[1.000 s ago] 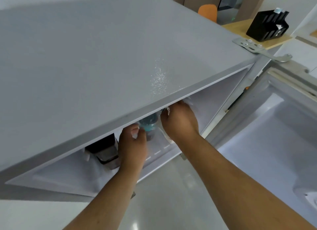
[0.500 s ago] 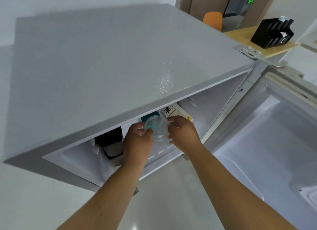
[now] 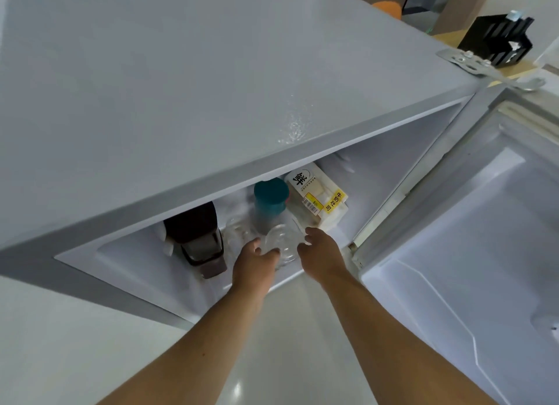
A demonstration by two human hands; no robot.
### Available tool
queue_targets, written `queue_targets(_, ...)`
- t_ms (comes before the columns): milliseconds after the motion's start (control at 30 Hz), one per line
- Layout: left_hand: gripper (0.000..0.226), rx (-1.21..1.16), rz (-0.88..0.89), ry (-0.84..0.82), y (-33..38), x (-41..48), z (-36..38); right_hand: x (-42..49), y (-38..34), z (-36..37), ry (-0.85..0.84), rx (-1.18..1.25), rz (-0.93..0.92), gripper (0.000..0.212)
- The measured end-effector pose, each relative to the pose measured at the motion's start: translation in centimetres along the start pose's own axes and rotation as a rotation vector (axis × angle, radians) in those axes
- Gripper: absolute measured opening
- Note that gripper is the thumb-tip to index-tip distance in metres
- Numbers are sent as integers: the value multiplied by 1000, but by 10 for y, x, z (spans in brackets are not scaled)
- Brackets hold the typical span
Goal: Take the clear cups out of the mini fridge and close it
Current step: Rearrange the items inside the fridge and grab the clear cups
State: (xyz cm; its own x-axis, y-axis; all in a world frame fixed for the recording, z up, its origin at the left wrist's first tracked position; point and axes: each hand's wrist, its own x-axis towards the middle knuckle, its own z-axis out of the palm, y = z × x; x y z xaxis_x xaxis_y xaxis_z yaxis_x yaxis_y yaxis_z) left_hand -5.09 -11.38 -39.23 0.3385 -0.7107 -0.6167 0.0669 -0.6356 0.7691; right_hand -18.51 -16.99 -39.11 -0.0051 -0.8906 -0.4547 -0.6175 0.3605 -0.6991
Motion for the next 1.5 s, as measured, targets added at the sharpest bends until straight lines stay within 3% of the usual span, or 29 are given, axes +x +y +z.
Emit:
queue_targets(133,72,49,-10,39,-21,-7,-14,-5,7,9,23,-51,-34,60)
queue_targets(233,57,17,-35,32,-35,-12,-22,-12,7,14,75,-166,-108,59)
queue_targets(333,34,-21,-58,21,-45,-19,-24,-27,-1,25,211,-335,-398,47)
queue_targets(400,20,-109,-77,34,-48,-18,-24,-31,-13,37,188,-426,-613,43)
queue_targets(467,23,-256,-136,16,-47,-16,-26,-28,-30,53,116,-525,-712,52)
queue_targets(567,26,-291,-97,45,-46,-15,-28,-14,-56,75,0,-637,-677,81)
queue_targets(633,25,-254,-53,112,-45,-15,-31,-3,-68,83,-59,-709,-602,87)
queue_targets(800,29,-543,-60,37,-34,-9,-28,-3,-72,75,-15,-732,-669,63)
queue_targets(967,23,-611,-47,62,-32,-15,-24,-35,-46,41,142,-656,-840,63)
queue_targets(1167,22,-395,-41,20,-25,-16,-10,-34,-18,12,145,-564,-645,61)
queue_targets(1300,44,-223,-90,-4,-26,-2,-10,-23,-13,16,120,-574,-570,62)
queue_targets(1500,62,-445,-213,-145,-20,15,0,-9,-11,15,175,-625,-580,66)
